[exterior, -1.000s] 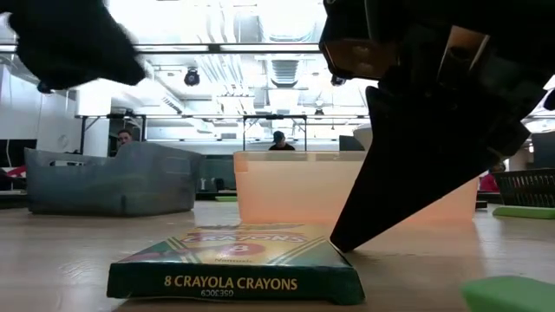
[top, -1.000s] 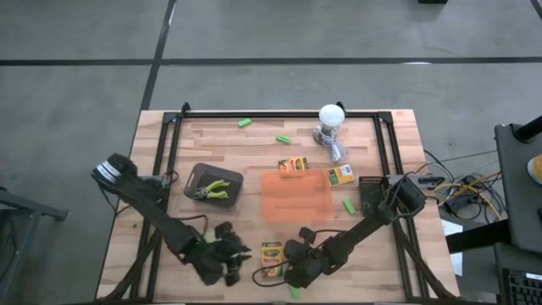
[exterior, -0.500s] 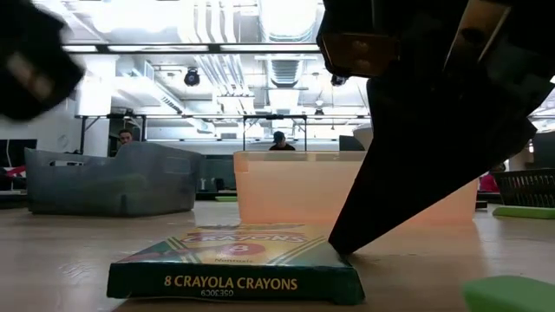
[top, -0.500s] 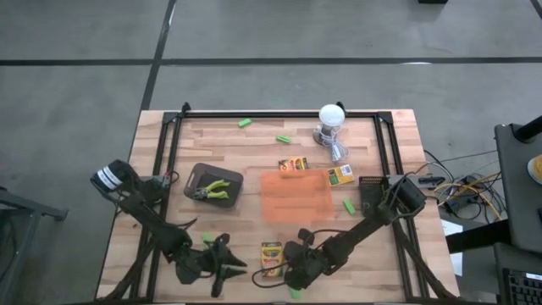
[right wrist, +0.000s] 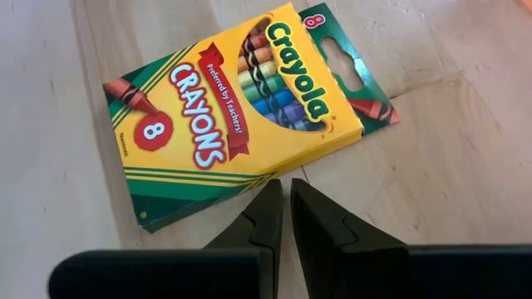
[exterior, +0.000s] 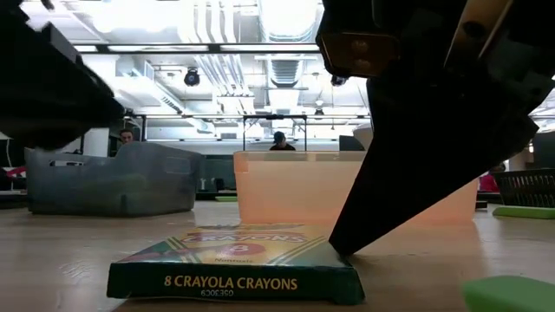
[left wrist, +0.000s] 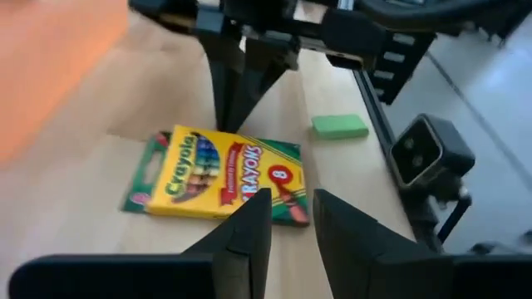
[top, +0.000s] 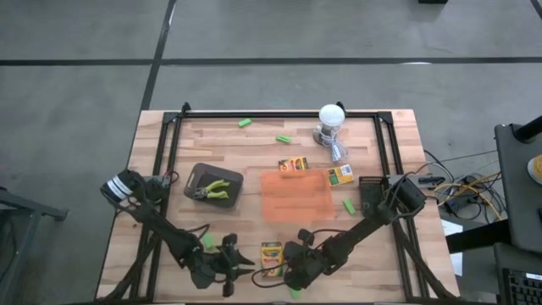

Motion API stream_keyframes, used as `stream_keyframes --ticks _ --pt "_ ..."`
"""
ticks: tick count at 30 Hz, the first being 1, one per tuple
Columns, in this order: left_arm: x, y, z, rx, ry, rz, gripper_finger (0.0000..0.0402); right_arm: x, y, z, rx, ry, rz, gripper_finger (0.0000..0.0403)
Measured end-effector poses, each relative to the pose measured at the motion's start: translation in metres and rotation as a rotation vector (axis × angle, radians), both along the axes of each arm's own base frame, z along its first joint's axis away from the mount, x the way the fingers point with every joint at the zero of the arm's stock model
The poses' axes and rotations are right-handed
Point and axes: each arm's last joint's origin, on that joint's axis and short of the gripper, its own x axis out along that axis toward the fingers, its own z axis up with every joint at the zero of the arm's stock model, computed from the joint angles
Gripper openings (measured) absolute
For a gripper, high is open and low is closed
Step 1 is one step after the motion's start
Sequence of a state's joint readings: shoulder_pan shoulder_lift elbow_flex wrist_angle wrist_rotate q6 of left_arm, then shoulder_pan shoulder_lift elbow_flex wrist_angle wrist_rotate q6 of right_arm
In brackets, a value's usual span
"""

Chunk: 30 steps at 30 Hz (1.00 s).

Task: Pick & Place School Supplies
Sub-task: Put the bottom crayon box into the orange bin

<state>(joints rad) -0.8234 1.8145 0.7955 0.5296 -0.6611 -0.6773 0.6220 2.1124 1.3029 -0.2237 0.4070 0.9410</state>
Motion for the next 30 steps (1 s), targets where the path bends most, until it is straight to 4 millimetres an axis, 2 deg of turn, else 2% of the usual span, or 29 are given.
stream_keyframes --ticks 2,5,7,12,25,30 --pt "0.005 0.002 -0.003 -0.164 0.026 0.067 0.0097 0.000 0.000 0.000 -0.002 0.000 0.002 0.0027" --pt "0.010 0.009 -0.015 -0.503 0.128 0.192 0.0097 0.000 0.000 0.000 -0.002 -0.001 0.002 0.0027" --pt "0.012 0.013 -0.023 -0.583 0.190 0.211 0.0096 0.000 0.000 0.000 -0.008 -0.001 0.010 0.0027" --pt "0.016 0.015 -0.026 -0.544 0.200 0.183 0.0097 0.000 0.000 0.000 -0.023 -0.006 0.017 0.0027" --pt "0.028 0.016 -0.016 -0.483 0.156 0.155 0.0098 0.001 0.000 0.000 -0.023 -0.007 0.016 0.0027" --pt "0.029 0.013 -0.014 -0.423 0.161 0.111 0.0118 0.001 0.000 0.000 -0.023 -0.007 0.016 0.0027"
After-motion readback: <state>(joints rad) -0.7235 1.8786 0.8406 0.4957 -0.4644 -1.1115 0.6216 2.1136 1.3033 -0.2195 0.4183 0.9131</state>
